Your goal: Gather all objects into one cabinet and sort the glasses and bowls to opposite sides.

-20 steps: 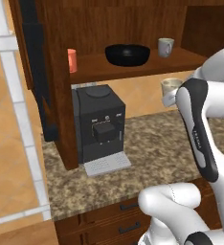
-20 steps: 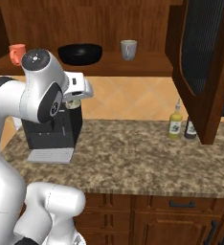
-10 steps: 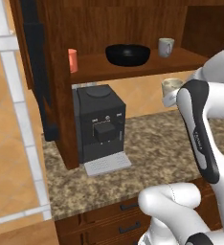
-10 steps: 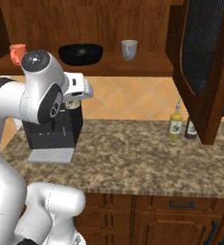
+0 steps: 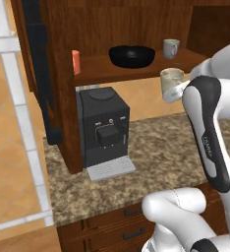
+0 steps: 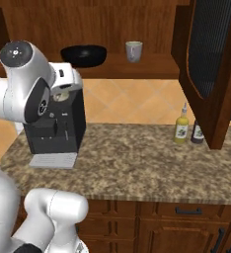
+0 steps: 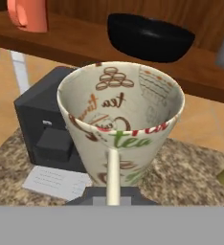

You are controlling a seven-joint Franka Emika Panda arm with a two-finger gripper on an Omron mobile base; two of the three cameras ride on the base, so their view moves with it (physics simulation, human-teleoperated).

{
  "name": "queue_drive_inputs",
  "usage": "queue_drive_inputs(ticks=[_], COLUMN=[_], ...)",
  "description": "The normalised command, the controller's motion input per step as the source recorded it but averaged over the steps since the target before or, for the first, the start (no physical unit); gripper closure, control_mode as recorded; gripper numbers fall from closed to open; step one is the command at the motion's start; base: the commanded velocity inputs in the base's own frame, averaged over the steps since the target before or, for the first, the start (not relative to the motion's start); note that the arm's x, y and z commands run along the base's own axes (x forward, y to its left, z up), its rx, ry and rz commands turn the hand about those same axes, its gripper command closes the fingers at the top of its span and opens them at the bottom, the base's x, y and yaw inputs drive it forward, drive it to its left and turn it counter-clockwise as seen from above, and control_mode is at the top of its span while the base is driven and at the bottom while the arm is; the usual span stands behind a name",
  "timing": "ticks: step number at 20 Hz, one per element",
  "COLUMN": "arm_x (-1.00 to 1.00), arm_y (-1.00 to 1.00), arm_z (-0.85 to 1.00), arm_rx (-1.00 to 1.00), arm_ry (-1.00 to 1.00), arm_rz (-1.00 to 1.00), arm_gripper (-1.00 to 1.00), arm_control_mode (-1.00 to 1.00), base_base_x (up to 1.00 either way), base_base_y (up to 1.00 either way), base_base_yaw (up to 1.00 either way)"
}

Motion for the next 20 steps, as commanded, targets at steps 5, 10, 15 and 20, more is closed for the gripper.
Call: queue_drive_inputs(ticks=[5, 10, 15, 20], arm_x=[-0.07, 0.38, 0.86, 0.97], arm_y=[1.0, 1.0, 0.87, 0.3], arm_z=[0.71, 0.51, 0.3, 0.0], arm_rx=[-0.02, -0.02, 0.0, 0.0], arm_ry=[0.0, 0.0, 0.0, 0.04], arm_rz=[0.21, 0.04, 0.0, -0.08], arm_gripper=[1.0, 1.0, 1.0, 1.0], arm_control_mode=[-1.0, -1.0, -1.0, -1.0], base_base_x=[0.0, 0.0, 0.0, 0.0], base_base_y=[0.0, 0.0, 0.0, 0.0], base_base_yaw=[0.0, 0.0, 0.0, 0.0])
